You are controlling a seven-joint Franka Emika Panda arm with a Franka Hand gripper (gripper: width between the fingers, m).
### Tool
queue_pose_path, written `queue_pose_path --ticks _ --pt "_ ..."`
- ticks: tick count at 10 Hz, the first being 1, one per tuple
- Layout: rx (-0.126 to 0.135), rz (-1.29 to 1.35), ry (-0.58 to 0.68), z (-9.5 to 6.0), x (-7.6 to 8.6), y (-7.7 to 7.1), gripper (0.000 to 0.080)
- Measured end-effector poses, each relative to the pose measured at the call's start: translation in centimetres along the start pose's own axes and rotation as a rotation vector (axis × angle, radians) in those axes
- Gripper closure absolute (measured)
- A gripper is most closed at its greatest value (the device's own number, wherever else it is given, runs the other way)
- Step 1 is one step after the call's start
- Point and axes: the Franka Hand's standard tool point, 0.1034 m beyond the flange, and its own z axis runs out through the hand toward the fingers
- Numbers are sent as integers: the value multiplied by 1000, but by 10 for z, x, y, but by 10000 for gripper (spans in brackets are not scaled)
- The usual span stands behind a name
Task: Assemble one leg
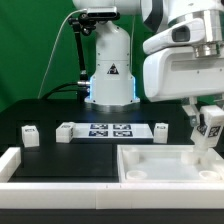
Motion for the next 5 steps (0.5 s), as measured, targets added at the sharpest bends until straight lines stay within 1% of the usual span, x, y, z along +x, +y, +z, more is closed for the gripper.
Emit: queue_pose_path --ticks 1,2,3,4,5 --pt "-3 -4 10 0 0 0 509" --pt "-33 -21 111 -2 5 7 509" --pt "-51 -23 167 2 -1 10 509" --pt "-38 -27 130 4 -1 8 509" --pt "-40 -26 140 4 9 11 509"
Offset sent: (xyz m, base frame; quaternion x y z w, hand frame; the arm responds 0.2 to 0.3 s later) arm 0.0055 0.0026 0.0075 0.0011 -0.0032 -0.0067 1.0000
